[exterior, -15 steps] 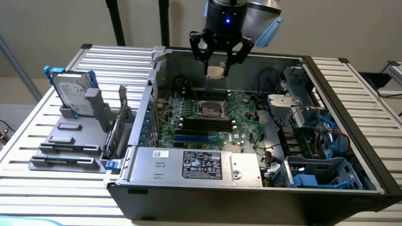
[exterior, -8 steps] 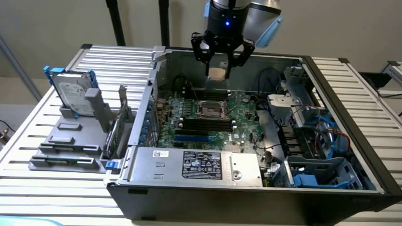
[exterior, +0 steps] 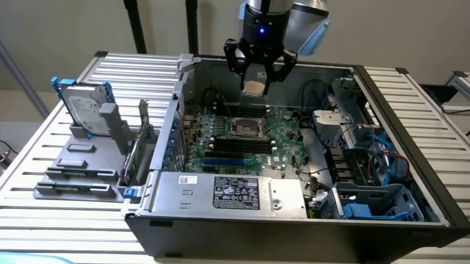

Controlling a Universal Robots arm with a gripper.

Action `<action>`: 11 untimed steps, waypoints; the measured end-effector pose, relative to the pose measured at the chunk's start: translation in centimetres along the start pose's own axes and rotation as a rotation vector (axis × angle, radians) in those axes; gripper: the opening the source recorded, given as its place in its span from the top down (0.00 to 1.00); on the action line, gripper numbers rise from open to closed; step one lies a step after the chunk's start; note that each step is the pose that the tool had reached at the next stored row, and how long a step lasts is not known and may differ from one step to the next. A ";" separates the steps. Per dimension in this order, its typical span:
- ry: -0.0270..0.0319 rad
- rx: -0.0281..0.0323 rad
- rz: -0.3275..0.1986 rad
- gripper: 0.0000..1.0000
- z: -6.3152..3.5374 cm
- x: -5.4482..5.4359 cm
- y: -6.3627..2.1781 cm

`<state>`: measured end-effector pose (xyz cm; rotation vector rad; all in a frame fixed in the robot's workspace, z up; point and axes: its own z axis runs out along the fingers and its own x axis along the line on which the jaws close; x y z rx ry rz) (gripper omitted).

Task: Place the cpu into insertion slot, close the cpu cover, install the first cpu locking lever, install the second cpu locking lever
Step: 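Place the cpu into insertion slot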

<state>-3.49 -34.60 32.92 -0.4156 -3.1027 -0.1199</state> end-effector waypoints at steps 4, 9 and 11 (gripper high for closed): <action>-0.0055 -0.0014 0.073 0.46 0.30 0.0 -0.03; -0.0123 -0.0031 0.164 0.46 0.67 0.0 -0.05; -0.0150 -0.0038 0.200 0.46 0.82 0.0 -0.06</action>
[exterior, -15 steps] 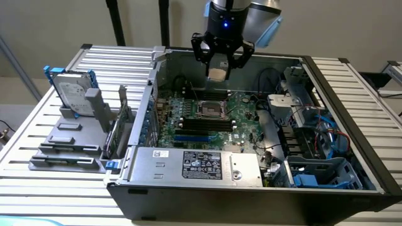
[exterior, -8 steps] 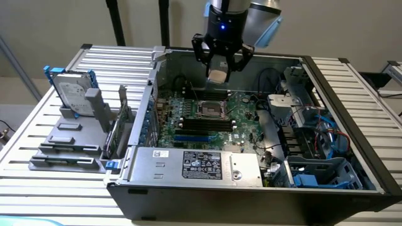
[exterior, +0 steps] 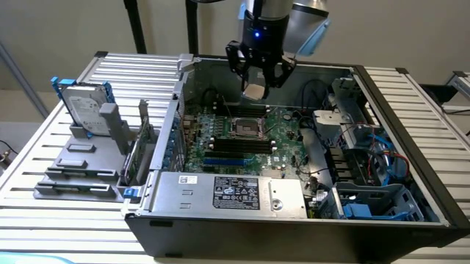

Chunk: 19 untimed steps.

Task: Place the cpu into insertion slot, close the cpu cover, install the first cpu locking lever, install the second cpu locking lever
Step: 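Place the cpu into insertion slot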

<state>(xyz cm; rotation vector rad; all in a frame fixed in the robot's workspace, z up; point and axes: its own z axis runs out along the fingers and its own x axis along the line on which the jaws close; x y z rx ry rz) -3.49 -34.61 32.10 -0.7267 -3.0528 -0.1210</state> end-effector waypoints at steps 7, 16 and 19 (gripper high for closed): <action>-0.0095 -0.0024 0.127 0.46 0.51 0.0 -0.04; -0.0217 -0.0055 0.290 0.46 1.15 0.0 -0.09; -0.0258 -0.0065 0.344 0.46 1.36 0.0 -0.10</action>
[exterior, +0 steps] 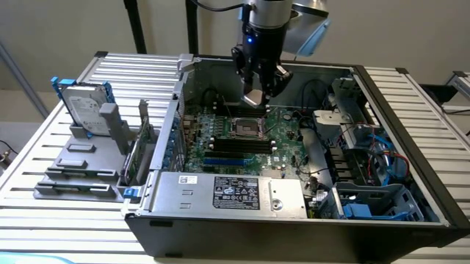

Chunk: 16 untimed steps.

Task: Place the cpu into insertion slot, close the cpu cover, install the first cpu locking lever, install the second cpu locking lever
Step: 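Place the cpu into insertion slot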

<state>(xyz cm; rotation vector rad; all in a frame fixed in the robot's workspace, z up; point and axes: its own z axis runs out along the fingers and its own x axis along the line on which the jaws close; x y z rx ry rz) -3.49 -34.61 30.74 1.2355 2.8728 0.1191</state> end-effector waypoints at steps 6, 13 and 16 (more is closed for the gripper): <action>-0.0082 -0.0021 0.110 0.46 0.43 0.0 -0.03; -0.0176 -0.0045 0.236 0.46 0.91 0.0 -0.07; -0.0217 -0.0056 0.290 0.46 1.13 0.0 -0.08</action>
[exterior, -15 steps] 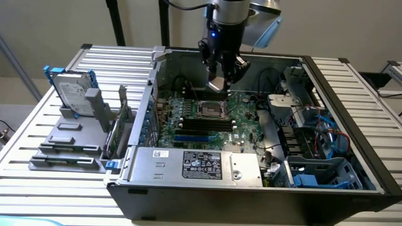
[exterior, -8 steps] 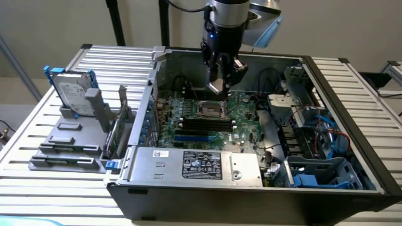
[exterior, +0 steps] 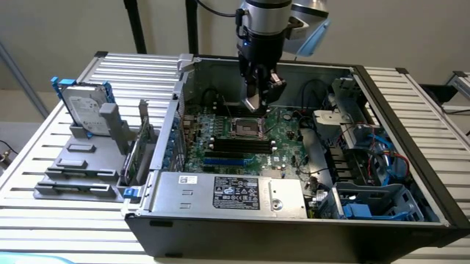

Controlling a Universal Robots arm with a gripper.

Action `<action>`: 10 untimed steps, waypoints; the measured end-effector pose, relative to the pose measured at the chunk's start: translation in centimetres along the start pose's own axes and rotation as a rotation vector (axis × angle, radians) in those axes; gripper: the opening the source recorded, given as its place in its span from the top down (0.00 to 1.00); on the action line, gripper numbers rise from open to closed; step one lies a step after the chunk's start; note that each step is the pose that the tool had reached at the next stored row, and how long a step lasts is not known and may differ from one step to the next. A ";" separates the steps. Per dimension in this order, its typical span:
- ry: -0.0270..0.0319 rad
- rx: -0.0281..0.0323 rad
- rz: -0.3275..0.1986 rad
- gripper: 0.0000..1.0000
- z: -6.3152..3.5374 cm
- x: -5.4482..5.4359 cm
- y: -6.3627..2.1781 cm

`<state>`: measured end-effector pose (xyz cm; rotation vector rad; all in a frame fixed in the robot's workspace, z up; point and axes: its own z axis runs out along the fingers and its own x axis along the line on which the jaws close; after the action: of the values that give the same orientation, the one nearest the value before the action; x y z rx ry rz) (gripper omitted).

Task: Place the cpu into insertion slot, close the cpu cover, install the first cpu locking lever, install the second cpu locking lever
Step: 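Place the cpu into insertion slot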

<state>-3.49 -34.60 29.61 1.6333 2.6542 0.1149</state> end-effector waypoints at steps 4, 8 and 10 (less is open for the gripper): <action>-0.0055 -0.0013 0.073 0.46 0.29 0.0 -0.02; -0.0110 -0.0027 0.146 0.46 0.59 0.0 -0.05; -0.0137 -0.0034 0.182 0.46 0.73 0.0 -0.06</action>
<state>-3.49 -34.61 28.87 1.8647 2.4889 0.1108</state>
